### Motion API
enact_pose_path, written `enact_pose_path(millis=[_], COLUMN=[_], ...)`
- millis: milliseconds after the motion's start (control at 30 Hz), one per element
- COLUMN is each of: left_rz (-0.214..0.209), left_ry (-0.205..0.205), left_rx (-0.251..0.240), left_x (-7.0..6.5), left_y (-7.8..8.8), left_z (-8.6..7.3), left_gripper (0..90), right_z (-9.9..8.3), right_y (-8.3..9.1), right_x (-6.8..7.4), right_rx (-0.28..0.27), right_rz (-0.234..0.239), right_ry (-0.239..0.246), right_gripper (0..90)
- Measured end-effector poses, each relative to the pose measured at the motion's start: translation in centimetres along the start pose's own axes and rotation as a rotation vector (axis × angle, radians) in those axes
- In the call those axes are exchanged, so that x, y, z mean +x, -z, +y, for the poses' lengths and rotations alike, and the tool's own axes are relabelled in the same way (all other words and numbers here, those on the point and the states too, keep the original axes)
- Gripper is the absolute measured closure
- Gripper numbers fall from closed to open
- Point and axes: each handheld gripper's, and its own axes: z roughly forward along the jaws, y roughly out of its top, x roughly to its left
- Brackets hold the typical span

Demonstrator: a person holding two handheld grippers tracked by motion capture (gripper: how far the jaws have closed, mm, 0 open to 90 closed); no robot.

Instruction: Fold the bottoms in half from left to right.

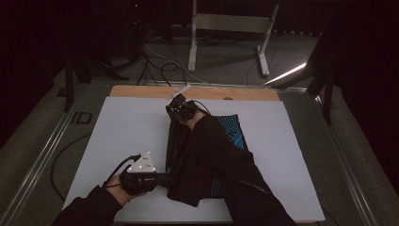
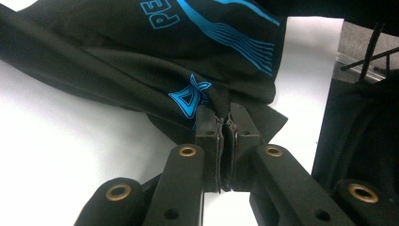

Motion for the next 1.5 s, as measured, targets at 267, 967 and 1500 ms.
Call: enact_pose_path(millis=[267,967,1500], left_rz=[-0.016,-0.051,-0.090], left_ry=[-0.020,-0.056,-0.087], left_rx=[-0.003,-0.014,-0.039], left_x=[-0.3,-0.9,-1.4], left_y=[-0.5,-1.7,-3.3], left_z=[1.1,3.2,6.0], left_gripper=[85.4,85.4,85.4], right_z=[-0.5,-1.7,-3.5], right_y=[1.1,4.4,6.9], right_x=[-0.7,-2.5,-4.5], right_rx=[-0.012,-0.042,-0.060], right_rz=[-0.008,-0.056,-0.097], right_ry=[-0.012,-0.029,-0.073], right_gripper=[89.0,88.9,89.0])
